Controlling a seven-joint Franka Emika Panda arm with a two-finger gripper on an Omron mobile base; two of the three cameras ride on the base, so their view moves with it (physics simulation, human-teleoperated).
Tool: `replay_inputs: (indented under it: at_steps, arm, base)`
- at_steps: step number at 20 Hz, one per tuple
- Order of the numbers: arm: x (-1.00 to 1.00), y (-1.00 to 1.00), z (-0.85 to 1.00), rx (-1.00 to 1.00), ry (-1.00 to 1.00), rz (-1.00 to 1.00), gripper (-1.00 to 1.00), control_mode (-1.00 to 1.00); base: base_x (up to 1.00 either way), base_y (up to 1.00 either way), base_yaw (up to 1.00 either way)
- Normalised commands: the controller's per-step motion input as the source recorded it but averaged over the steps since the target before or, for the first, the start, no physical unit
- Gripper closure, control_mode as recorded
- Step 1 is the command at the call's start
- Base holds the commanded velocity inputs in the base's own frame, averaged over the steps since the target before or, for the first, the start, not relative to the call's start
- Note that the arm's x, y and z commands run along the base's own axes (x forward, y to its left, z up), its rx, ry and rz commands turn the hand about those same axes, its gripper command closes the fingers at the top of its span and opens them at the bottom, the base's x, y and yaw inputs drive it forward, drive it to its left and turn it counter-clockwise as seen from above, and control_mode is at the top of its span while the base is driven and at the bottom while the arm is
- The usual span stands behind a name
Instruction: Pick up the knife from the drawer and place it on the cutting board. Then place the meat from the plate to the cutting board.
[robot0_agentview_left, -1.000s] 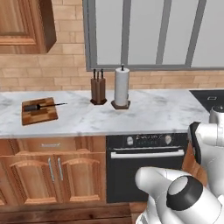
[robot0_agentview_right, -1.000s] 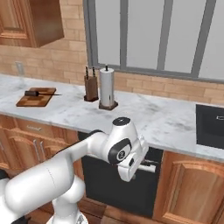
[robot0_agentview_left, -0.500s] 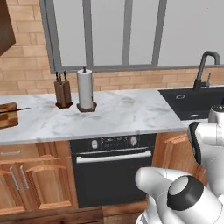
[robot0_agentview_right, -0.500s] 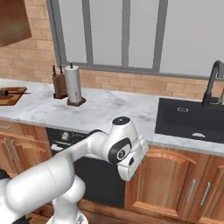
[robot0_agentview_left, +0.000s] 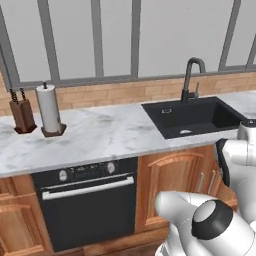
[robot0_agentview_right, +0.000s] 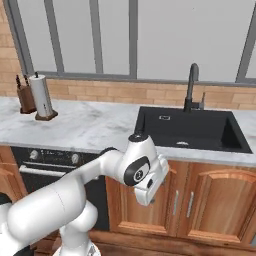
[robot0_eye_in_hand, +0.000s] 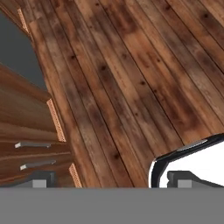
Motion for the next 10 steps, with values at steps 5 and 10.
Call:
replay_inputs:
  at_steps: [5,10]
  arm:
    - [0.00,0.00,0.00,0.00,0.00,0.00,-1.00,1.00]
    - [0.00,0.00,0.00,0.00,0.00,0.00,-1.00,1.00]
  base:
    - [0.09,-0.62,-0.23]
    - [0.12,-0.56,-0.24]
